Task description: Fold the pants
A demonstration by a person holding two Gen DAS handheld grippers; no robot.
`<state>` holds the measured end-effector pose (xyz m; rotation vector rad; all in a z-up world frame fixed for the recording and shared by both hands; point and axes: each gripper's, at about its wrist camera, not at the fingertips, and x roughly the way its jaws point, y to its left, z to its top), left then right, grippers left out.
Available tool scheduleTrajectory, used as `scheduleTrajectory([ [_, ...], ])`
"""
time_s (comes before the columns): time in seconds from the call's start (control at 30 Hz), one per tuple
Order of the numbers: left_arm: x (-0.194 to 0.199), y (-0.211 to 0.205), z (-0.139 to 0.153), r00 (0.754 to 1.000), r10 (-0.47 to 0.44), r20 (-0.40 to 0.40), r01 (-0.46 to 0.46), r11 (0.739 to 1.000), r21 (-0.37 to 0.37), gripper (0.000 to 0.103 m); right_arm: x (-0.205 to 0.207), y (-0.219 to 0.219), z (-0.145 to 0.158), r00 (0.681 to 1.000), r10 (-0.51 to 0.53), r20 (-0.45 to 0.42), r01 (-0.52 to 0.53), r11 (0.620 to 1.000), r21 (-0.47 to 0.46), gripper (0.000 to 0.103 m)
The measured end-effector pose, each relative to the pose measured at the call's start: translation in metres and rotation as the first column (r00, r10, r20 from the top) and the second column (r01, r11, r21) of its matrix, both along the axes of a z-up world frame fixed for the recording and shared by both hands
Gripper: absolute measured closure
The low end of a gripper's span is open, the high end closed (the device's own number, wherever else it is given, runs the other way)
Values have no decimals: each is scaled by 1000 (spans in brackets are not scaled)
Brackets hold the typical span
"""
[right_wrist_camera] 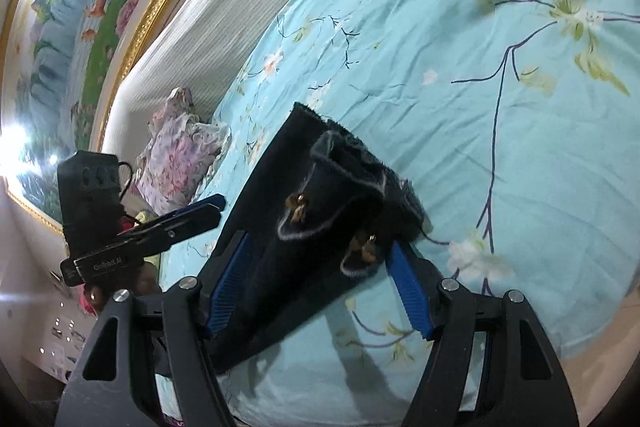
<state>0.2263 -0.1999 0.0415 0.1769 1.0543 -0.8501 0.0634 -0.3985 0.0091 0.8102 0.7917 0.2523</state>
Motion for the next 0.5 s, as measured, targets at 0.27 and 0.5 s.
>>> scheduleTrajectory([
  [0.27,16,-36,-20,994,-81,-70,83,996,33,39,1,-12,-9,1000,-18,12,18,1000,-9,70],
  [0.5,20,-59,-43,983,-132,-126,137,990,37,63,1,-9,-10,1000,6,28,-5,999,-46,81],
])
